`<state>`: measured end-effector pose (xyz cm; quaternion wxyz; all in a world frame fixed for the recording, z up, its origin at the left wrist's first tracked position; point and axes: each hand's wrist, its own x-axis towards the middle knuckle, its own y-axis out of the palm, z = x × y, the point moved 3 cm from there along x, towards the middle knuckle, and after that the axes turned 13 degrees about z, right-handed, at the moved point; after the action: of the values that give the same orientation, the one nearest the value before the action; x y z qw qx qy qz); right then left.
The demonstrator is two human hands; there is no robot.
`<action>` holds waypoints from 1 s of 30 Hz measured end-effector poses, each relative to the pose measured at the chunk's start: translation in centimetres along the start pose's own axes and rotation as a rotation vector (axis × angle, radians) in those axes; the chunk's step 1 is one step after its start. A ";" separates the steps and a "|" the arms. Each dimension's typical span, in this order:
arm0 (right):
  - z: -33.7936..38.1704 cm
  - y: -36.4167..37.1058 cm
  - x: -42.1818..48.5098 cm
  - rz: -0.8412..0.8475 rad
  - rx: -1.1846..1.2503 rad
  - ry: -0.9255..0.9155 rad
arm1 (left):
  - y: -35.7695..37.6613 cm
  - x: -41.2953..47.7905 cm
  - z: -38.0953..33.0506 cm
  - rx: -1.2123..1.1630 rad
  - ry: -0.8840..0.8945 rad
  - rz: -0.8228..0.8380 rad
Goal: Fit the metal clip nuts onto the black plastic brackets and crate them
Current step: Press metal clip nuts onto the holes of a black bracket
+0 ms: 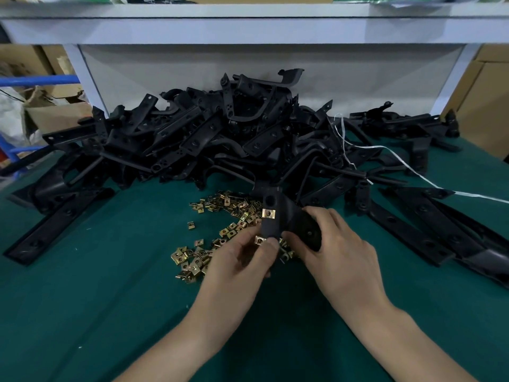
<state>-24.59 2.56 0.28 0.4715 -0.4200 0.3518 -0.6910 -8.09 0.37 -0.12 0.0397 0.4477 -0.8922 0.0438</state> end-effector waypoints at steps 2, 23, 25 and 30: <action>0.1 0.1 -0.1 0.013 0.003 0.003 | 0.7 -0.2 0.0 0.090 0.003 -0.012; 0.8 0.5 -0.5 0.044 -0.028 -0.019 | 0.1 -0.3 0.9 0.803 -0.088 -0.259; 0.8 0.5 -0.5 0.042 -0.030 -0.026 | 0.1 -0.3 0.8 0.806 -0.077 -0.262; 0.9 0.6 -0.5 0.021 -0.040 -0.036 | 0.2 -0.4 0.8 0.832 -0.046 -0.245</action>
<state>-23.48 2.75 -0.01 0.4765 -0.4382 0.3615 -0.6711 -8.05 0.68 -0.98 -0.1593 0.5291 -0.7395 0.3844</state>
